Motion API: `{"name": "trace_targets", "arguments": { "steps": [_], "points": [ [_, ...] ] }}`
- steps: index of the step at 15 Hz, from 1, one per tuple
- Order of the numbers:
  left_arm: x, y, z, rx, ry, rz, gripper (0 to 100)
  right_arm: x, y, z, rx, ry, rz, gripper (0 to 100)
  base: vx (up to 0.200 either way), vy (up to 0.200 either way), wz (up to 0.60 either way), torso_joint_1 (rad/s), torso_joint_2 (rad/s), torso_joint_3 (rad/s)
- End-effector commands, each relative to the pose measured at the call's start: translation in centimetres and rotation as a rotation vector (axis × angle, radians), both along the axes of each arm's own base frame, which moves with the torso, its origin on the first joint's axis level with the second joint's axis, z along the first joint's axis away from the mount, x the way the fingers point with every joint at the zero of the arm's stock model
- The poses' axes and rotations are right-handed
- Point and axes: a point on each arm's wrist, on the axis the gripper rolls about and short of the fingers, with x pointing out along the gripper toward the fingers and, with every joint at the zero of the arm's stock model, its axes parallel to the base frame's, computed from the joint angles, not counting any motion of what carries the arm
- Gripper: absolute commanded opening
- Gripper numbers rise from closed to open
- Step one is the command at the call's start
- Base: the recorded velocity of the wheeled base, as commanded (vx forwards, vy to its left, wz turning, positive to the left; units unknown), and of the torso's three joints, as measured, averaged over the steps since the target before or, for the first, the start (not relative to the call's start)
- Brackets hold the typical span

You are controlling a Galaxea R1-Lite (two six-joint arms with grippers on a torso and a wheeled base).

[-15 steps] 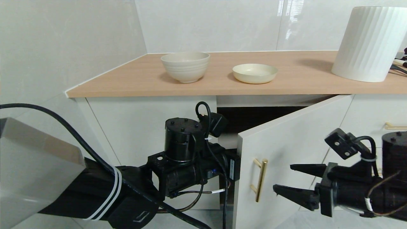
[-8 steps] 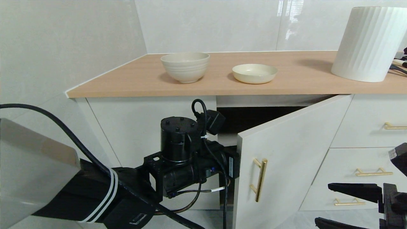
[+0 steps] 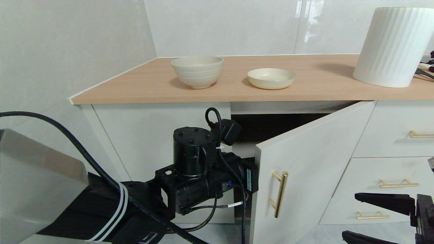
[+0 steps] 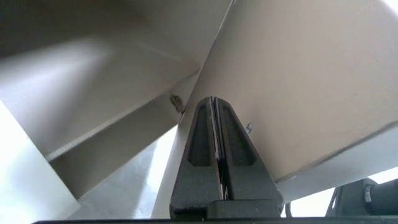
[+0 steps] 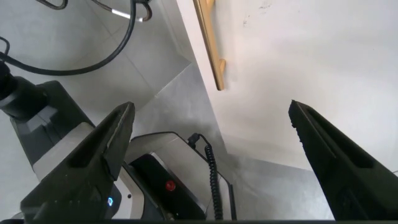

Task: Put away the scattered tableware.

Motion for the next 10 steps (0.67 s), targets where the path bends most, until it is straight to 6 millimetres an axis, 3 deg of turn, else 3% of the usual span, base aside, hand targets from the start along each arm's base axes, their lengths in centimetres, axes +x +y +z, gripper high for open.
{"name": "trace_targets", "arguments": {
  "steps": [1, 5, 10],
  "points": [
    [0.0, 0.0, 0.0, 0.002, 0.003, -0.003, 0, 0.0, 0.0, 0.0, 0.0, 0.001, 0.001, 100, 0.0, 0.0, 0.0, 0.0, 0.0, 0.0],
    [0.3, -0.4, -0.7, 0.013, 0.013, -0.004, 0, 0.0, 0.0, -0.1, -0.002, 0.004, 0.001, 100, -0.2, 0.0, 0.0, 0.006, 0.0, 0.0],
    [0.2, -0.7, -1.3, 0.022, 0.025, -0.012, 0, 0.0, 0.0, -0.1, 0.0, 0.001, 0.001, 100, 0.0, 0.0, 0.0, 0.0, 0.0, 0.0]
  ]
}}
